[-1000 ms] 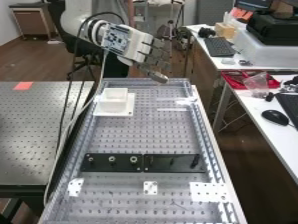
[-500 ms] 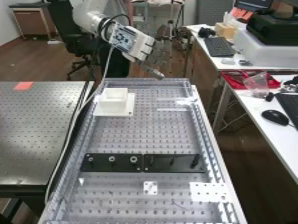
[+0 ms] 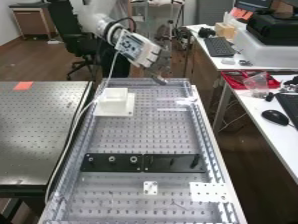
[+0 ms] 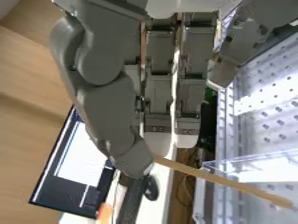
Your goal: Grab the chopstick and place it in the clear container
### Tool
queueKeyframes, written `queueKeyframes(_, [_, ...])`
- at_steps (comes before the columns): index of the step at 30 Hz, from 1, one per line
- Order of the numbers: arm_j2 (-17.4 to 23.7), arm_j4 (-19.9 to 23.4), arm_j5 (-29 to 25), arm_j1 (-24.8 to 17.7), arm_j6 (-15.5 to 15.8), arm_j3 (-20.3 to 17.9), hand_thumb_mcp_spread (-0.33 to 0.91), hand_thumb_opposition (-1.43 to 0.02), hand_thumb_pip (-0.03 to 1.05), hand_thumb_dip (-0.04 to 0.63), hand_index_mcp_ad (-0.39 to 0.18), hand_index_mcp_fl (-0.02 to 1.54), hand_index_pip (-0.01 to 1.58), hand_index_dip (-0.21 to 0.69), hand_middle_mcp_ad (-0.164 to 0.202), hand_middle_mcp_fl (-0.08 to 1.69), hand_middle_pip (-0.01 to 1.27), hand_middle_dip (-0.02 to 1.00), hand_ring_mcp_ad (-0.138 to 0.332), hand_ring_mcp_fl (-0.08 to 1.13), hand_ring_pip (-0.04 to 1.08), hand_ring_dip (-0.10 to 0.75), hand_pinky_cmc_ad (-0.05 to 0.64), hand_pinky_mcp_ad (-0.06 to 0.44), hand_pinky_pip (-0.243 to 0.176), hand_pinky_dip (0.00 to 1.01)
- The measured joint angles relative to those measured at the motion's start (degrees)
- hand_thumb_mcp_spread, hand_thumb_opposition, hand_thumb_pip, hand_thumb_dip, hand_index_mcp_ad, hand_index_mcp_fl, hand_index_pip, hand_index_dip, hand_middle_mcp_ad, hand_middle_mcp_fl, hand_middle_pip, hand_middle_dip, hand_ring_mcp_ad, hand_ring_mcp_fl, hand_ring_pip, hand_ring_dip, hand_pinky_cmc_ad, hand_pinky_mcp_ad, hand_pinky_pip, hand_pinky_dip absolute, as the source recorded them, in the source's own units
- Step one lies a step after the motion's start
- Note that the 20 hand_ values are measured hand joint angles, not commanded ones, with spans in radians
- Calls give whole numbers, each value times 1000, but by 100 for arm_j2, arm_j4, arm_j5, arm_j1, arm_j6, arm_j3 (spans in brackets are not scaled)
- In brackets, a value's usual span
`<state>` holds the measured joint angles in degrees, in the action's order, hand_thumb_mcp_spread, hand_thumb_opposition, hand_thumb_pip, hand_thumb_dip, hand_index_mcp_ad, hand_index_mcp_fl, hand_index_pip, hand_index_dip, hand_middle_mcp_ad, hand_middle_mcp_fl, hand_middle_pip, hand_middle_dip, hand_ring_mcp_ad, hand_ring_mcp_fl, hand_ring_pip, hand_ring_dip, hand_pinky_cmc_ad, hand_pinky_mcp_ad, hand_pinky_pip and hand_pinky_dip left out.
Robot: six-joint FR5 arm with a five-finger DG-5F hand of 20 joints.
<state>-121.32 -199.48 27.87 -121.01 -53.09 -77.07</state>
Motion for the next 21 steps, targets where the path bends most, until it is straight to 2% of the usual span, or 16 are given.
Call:
queueKeyframes(9, [-28, 346, 701, 278, 567, 5, 750, -1047, 499, 284, -38, 855, 1089, 49, 21, 1011, 606, 693, 23, 993, 75, 443, 476, 253, 106, 178])
queueKeyframes(15, [-110, 314, 961, 417, 963, 137, 749, -1047, 499, 284, -37, 855, 1089, 49, 21, 1007, 606, 693, 23, 993, 77, 443, 483, 253, 106, 176])
queueKeyframes(17, [-168, 264, 1068, 476, 1180, 241, 738, -1047, 499, 284, -38, 855, 1089, 49, 21, 1011, 606, 693, 19, 993, 75, 443, 480, 253, 106, 176])
queueKeyframes(21, [-276, 120, 1196, 545, 1348, 421, 731, -1052, 499, 284, -38, 866, 1089, 49, 17, 1011, 606, 693, 19, 993, 75, 443, 483, 253, 106, 176])
